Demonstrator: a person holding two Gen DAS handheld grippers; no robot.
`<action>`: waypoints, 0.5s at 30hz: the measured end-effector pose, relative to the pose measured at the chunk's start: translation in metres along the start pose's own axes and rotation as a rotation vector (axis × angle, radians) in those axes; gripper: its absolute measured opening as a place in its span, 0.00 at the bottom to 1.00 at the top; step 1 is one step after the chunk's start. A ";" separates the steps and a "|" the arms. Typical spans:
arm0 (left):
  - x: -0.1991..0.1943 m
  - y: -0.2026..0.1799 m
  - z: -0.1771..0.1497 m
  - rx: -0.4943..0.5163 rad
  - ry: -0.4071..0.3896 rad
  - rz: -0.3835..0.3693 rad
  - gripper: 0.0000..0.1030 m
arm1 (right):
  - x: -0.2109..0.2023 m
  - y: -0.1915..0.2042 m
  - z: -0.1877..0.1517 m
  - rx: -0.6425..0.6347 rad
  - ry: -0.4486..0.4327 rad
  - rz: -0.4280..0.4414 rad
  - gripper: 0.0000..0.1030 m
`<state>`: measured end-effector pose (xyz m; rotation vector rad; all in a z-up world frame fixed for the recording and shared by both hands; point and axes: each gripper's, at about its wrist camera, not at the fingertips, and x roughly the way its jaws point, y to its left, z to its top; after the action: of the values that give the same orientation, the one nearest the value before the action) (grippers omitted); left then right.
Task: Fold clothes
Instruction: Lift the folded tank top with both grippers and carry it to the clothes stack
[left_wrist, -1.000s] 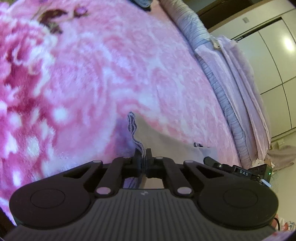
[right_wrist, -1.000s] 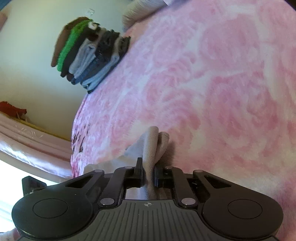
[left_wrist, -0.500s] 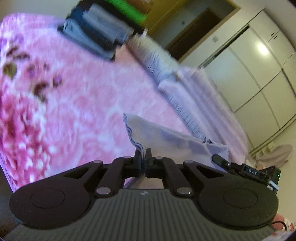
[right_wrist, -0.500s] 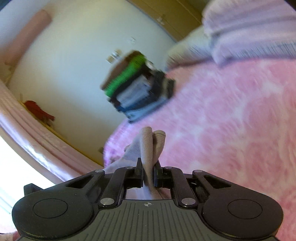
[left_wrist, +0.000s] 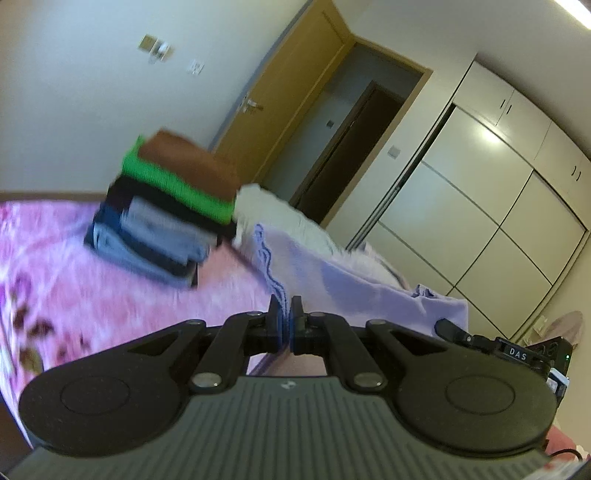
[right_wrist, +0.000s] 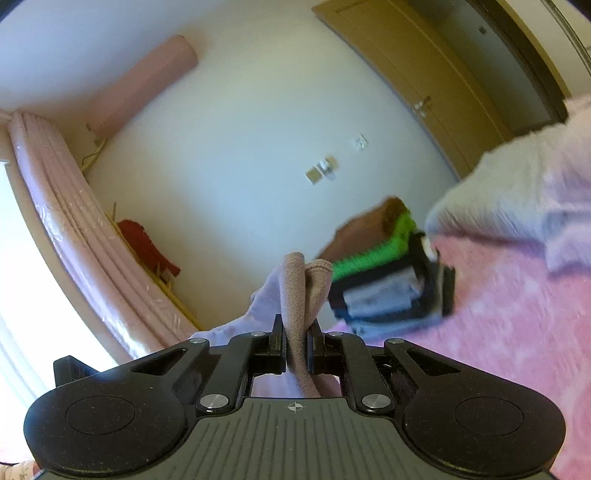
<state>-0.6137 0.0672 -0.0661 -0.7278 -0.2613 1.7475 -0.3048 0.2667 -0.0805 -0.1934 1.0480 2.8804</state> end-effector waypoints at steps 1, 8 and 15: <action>0.008 0.006 0.015 0.006 -0.006 -0.004 0.00 | 0.012 0.002 0.007 0.000 -0.009 0.006 0.05; 0.085 0.070 0.115 0.040 -0.009 -0.048 0.00 | 0.125 -0.002 0.053 0.029 -0.068 -0.024 0.05; 0.177 0.140 0.219 0.070 -0.025 -0.048 0.00 | 0.266 -0.024 0.123 0.034 -0.104 -0.073 0.05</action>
<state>-0.8792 0.2315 -0.0280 -0.6449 -0.2311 1.7127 -0.5765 0.3704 -0.0405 -0.0776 1.0478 2.7729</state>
